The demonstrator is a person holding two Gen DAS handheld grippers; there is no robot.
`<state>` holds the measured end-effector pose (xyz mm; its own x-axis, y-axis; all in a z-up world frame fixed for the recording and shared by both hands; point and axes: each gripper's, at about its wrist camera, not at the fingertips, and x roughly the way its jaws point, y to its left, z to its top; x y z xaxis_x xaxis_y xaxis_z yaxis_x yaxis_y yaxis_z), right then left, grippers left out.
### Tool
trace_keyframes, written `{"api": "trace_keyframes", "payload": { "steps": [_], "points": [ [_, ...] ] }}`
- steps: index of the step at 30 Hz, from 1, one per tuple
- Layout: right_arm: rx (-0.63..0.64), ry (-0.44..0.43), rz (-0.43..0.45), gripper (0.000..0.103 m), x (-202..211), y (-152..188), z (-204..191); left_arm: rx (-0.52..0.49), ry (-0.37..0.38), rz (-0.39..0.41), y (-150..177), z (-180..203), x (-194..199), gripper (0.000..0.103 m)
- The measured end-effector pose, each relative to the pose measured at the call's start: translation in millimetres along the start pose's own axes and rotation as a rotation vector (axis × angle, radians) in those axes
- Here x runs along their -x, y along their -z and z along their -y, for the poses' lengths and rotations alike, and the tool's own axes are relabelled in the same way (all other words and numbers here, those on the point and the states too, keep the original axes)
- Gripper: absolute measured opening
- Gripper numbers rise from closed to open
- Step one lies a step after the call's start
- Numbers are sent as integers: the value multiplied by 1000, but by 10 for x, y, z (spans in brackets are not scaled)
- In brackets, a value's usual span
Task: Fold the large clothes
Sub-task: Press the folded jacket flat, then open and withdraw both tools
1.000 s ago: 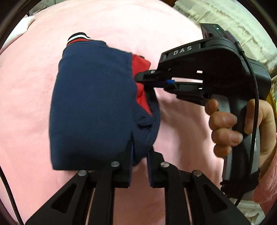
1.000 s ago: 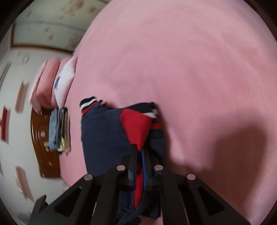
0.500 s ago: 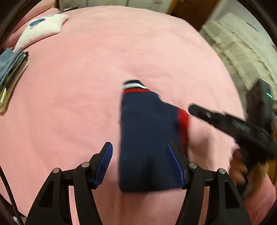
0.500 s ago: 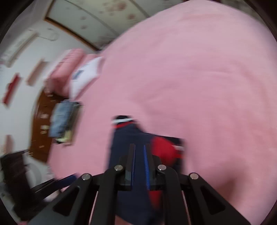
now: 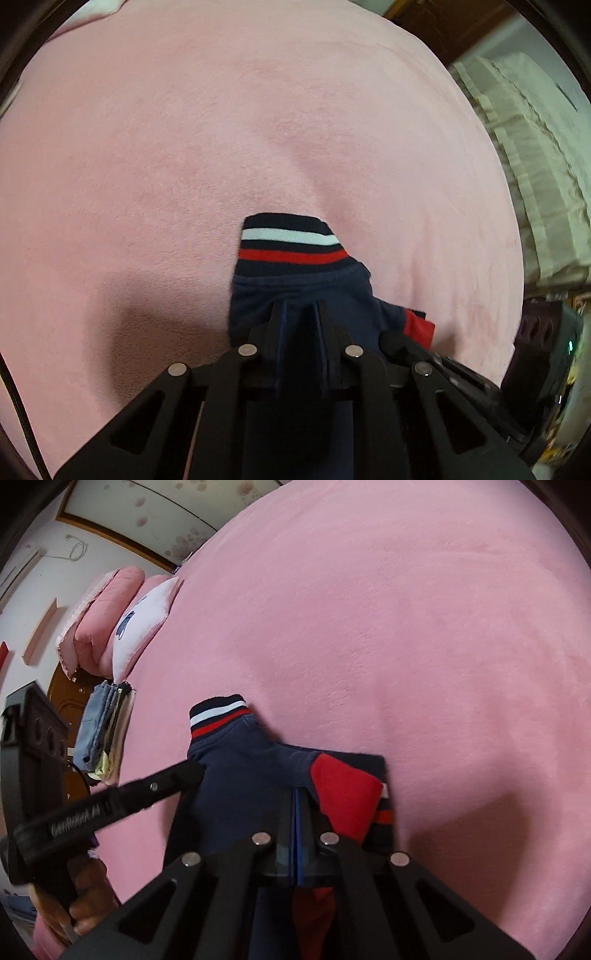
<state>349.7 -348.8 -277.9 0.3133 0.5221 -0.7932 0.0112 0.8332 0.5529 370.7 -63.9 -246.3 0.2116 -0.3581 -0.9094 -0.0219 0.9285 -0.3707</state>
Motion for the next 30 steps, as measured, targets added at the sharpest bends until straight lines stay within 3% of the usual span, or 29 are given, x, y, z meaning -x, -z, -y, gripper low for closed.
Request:
{"api": "trace_keyframes", "payload": {
  "steps": [3, 5, 6, 8, 10, 11, 14, 20, 23, 27, 29, 30],
  "points": [
    [82, 120, 32, 0, 65, 36, -200, -6, -49, 10, 98, 34, 136, 14],
    [127, 232, 96, 0, 225, 76, -353, -56, -115, 13, 208, 151, 279, 14],
    [139, 246, 124, 1, 311, 106, -412, -84, -132, 14, 272, 187, 348, 14],
    [170, 89, 109, 5, 429, 189, -496, -160, -131, 11, 456, 280, 459, 14],
    [178, -66, 27, 5, 438, 297, -527, -202, -136, -26, 679, 330, 461, 14],
    [176, -96, -17, 5, 407, 386, -526, -211, -151, -45, 777, 330, 421, 14],
    [188, -68, -110, 2, 262, 629, -461, -241, -211, -63, 1024, 309, 307, 14],
    [108, 18, -160, 0, 371, 910, -210, -186, -244, -47, 1143, 299, 329, 14],
    [86, 24, -164, 0, 528, 966, -176, -192, -326, -72, 1241, 406, 411, 17],
    [76, 95, -188, 3, 692, 991, -324, -166, -374, -104, 1364, 472, 562, 27],
    [86, 140, -188, 3, 794, 979, -421, -146, -395, -126, 1404, 505, 619, 38],
    [90, 146, -184, 6, 849, 991, -468, -138, -415, -132, 1418, 522, 650, 49]
  ]
}}
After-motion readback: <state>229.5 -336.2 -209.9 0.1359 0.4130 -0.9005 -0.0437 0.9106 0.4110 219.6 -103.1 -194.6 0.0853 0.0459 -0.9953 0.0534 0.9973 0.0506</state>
